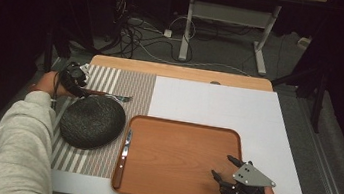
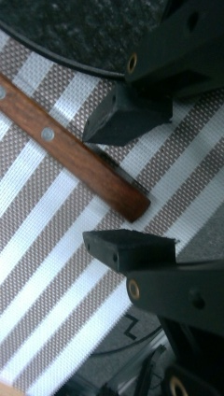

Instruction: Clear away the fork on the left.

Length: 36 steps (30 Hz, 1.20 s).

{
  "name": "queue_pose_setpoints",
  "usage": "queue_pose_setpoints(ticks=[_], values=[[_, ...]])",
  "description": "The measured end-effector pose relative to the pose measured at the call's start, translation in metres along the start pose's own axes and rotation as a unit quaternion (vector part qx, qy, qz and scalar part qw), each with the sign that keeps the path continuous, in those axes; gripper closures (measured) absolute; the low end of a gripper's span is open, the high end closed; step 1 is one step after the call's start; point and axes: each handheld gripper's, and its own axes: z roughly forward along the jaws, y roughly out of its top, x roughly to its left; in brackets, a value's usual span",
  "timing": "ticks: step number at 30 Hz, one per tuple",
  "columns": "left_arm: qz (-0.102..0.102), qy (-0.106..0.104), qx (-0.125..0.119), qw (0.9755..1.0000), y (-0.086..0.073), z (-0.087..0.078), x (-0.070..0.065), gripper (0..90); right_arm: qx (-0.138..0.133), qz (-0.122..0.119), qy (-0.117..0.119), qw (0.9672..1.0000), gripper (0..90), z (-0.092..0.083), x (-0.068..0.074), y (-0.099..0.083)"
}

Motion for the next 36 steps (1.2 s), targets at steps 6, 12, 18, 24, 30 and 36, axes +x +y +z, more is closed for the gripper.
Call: queue_pose_setpoints(ticks=[6, 12, 18, 24, 30, 36], values=[[0.039, -0.017, 0.015, 0.9990, 0.005, -0.001, -0.004, 58.8, 0.001, 0.000, 0.003, 1.0000, 32.1, -0.001, 0.000, -0.001], [0.047, -0.013, 0.048, 0.9976, 0.009, -0.003, -0.008, 70.4, 0.001, -0.004, 0.007, 1.0000, 32.1, 0.000, 0.000, -0.002], [0.022, -0.015, 0.065, 0.9975, -0.002, -0.007, -0.004, 71.7, 0.001, -0.006, 0.011, 0.9999, 32.0, 0.000, 0.001, -0.002], [-0.016, -0.021, 0.019, 0.9995, 0.000, -0.003, -0.003, 65.4, 0.005, -0.006, 0.013, 0.9999, 32.0, 0.001, 0.001, -0.003], [-0.038, -0.001, -0.030, 0.9988, 0.012, 0.006, -0.007, 65.2, 0.003, -0.010, 0.016, 0.9998, 32.0, 0.001, 0.005, -0.002], [-0.081, -0.009, -0.059, 0.9949, 0.013, 0.010, -0.009, 68.9, 0.003, -0.022, 0.021, 0.9995, 32.0, 0.001, 0.009, 0.000]])
